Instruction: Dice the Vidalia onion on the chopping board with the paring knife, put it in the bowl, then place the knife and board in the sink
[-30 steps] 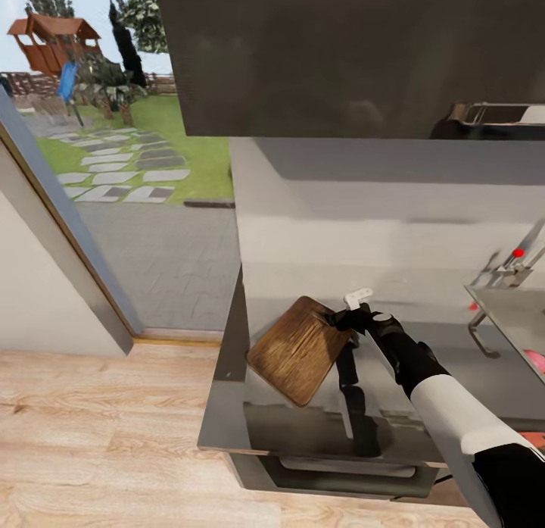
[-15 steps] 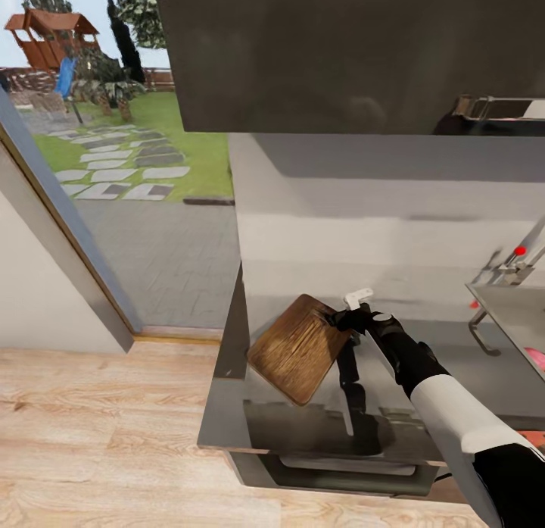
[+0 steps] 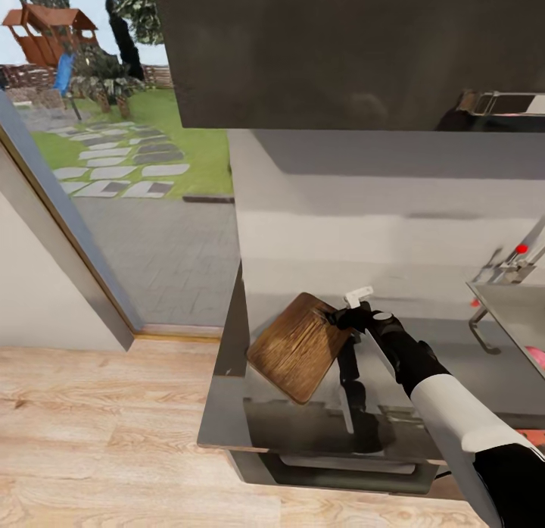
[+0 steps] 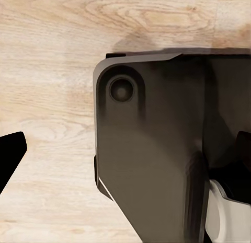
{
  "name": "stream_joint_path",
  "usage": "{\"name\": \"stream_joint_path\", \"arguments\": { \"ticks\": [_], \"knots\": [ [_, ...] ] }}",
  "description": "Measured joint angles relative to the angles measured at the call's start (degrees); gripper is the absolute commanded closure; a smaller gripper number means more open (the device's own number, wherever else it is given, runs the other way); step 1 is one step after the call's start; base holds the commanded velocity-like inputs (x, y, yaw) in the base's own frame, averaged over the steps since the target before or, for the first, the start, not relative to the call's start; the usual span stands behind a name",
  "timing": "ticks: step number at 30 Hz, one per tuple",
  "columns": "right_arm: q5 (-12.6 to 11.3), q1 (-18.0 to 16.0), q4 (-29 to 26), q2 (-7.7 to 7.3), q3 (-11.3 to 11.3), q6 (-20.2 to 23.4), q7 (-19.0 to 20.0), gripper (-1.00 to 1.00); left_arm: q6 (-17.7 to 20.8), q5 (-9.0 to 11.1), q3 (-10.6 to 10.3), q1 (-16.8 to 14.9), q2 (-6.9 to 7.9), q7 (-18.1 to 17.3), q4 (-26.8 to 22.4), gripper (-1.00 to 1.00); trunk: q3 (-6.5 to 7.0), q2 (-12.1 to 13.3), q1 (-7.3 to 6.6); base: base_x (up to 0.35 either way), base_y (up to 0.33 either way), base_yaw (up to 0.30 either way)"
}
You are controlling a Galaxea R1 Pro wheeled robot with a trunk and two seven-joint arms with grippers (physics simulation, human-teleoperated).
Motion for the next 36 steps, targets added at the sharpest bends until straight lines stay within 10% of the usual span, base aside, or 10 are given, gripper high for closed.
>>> {"name": "stream_joint_path", "arguments": {
  "ticks": [36],
  "knots": [
    [0.20,0.00,-0.40,0.00,0.10,-0.13,-0.06,-1.00,-0.09,-0.17,0.00,0.00,0.52,0.00,0.96,-1.00,-0.26,0.00,0.00,0.000,0.000,0.000]
  ]
}}
